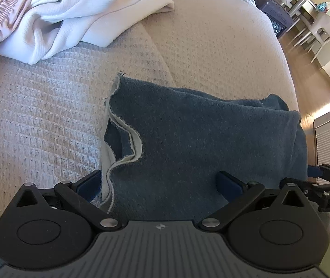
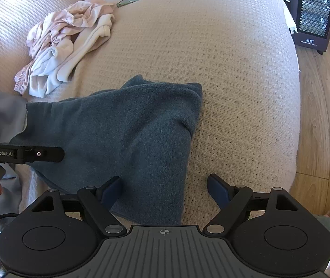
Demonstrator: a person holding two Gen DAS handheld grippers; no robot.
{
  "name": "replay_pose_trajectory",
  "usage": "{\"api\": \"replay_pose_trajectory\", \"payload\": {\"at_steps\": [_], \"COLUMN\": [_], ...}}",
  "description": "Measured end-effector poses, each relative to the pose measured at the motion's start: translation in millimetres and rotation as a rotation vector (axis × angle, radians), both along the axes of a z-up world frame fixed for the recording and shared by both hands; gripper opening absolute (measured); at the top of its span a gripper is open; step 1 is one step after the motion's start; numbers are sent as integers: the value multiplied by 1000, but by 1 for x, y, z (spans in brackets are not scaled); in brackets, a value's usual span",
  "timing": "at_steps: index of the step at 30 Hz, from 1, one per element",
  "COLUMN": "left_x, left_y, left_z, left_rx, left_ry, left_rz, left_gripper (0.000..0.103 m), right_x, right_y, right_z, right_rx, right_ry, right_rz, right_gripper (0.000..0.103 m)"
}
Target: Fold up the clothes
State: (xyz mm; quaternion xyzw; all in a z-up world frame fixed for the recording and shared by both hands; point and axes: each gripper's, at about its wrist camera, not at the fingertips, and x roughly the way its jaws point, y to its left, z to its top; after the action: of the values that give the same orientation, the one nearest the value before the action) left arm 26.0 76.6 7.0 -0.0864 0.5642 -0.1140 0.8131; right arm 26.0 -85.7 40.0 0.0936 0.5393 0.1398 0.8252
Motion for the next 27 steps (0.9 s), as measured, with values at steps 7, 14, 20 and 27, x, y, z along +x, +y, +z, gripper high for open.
{"api": "replay_pose_trajectory", "payload": {"at_steps": [7,14,20,27], "left_x": [-3,-2,1,3], "left_y": [-4,-5,-5,-4], "left_z": [-1,-4,-9,-12], "left_rx": [9,8,6,2], "left_ry": [-3,-2,2,2], "left_rz": [-11,-14,-11,-8], "left_gripper": [103,103,103,103], "right_x": [-1,-2,-2,-1], "right_y": [-1,-1,-4,-6], "right_z": [0,-1,-1,-1], "right_rx": [6,10,23,35], "right_ry": [0,-1,-2,0], "right_rz": [-4,-6,-11,-17], "right_gripper": [83,83,83,83]}}
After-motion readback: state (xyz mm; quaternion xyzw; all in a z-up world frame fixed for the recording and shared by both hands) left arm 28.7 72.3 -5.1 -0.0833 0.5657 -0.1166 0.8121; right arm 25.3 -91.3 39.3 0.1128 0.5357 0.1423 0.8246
